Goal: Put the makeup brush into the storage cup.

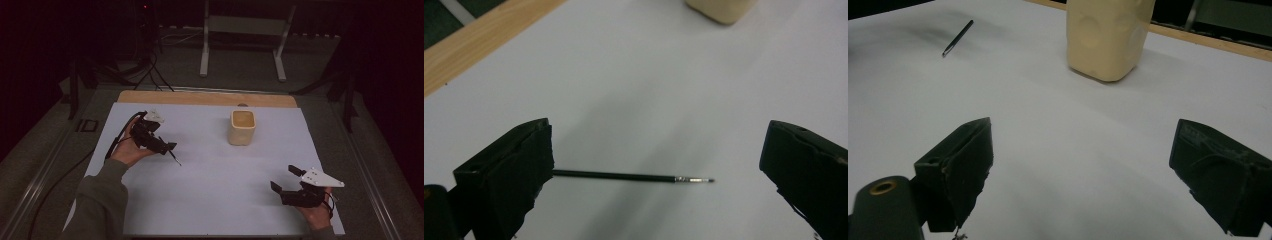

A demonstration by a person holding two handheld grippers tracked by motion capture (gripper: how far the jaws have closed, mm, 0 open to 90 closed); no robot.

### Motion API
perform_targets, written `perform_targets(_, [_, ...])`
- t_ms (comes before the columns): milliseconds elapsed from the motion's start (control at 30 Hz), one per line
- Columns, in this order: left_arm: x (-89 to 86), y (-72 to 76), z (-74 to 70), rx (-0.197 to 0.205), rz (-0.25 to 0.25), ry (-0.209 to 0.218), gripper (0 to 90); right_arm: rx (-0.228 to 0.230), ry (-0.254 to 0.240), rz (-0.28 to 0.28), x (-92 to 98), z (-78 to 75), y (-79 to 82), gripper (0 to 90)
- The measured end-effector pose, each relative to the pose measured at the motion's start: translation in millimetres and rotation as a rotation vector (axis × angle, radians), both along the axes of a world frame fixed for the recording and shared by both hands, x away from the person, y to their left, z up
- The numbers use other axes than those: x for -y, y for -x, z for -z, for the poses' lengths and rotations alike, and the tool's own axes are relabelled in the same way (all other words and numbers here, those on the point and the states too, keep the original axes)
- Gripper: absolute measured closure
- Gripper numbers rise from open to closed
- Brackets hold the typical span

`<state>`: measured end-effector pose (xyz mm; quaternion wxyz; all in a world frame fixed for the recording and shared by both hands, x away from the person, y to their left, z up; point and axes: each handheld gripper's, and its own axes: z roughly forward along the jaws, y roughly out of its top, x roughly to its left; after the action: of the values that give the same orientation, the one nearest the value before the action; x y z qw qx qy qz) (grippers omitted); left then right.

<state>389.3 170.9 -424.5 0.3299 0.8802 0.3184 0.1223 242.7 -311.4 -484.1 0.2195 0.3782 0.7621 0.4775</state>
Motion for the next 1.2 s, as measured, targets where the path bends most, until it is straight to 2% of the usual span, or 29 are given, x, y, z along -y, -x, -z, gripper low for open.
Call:
perform_targets(267, [2.9,-1.9,-1.8,-0.045,0.037,-0.096,2.1,-0.001,0.0,-0.003,-0.2,0.0,0.1,10.4])
perform_targets(467, [6.8,-4.5,-1.2,-0.09,0.086,-0.19,3.8,-0.001,0.0,-0.005,-0.5,0.3,-0.1,10.4])
perform_targets(533, [7.8,-6.0,-0.9,-0.092,0.089,-0.21,4.1,-0.001,-0.001,-0.006,-0.5,0.3,-0.1,10.4])
perform_targets(900, [13.2,-12.1,9.0,-0.103,0.092,-0.239,3.8,-0.001,0.0,-0.006,-0.3,0.3,-0.2,10.4])
perform_targets(1033, [17.3,-15.9,13.9,-0.11,0.098,-0.233,3.5,-0.001,-0.001,-0.006,-0.2,0.3,-0.2,10.4])
perform_targets(1167, [20.0,-19.9,19.8,-0.12,0.1,-0.25,3.6,0.0,-0.001,-0.005,0.1,0.2,-0.2,10.4])
perform_targets(1200, [21.9,-22.4,24.7,-0.133,0.1,-0.267,3.6,-0.001,-0.002,-0.005,0.3,0.2,-0.1,10.4])
